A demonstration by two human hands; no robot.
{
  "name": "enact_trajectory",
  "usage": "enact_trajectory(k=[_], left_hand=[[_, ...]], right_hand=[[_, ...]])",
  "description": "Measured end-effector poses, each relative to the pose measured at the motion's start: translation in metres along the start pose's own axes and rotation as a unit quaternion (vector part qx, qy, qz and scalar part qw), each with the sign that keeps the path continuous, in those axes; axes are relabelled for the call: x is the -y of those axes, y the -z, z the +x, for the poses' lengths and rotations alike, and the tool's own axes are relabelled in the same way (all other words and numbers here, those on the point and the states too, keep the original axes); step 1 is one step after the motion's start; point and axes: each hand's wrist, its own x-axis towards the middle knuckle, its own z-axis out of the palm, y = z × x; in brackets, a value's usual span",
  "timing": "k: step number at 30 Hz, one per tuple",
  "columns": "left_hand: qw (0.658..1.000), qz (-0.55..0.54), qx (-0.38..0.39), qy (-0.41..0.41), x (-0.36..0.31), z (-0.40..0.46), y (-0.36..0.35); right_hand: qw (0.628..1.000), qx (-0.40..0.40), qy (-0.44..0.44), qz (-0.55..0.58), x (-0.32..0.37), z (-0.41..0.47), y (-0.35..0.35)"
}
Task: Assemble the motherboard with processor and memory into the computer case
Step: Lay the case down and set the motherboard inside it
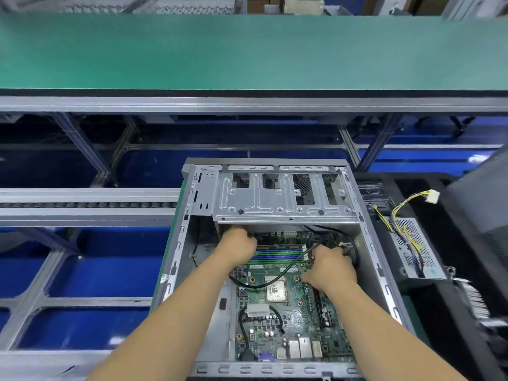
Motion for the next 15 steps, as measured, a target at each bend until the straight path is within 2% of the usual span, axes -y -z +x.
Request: enact_trajectory(k=[2, 4, 8, 10, 15], left_hand=[[0.994, 0.093, 0.025, -0.058, 0.008, -0.014, -0.007], [0.983, 0.149, 0.071, -0.078, 0.016, -0.029, -0.018], [0.975, 0.19, 0.005, -0.111, 0.02, -0.028, -0.022], [0.973, 0.19, -0.019, -0.127, 0.021, -0.023, -0.018], [0.986, 0.114, -0.053, -0.114, 0.021, -0.009, -0.015]], right_hand=[[1.0, 0.003, 0.003, -0.002, 0.0, -0.002, 0.002], [1.0, 0.004, 0.008, -0.012, 0.001, -0.004, 0.002], [0.999, -0.011, 0.018, -0.033, 0.003, -0.009, 0.004], [0.999, -0.025, 0.023, -0.029, 0.002, -0.009, 0.006], [0.999, -0.021, 0.023, -0.028, 0.001, -0.009, 0.007]])
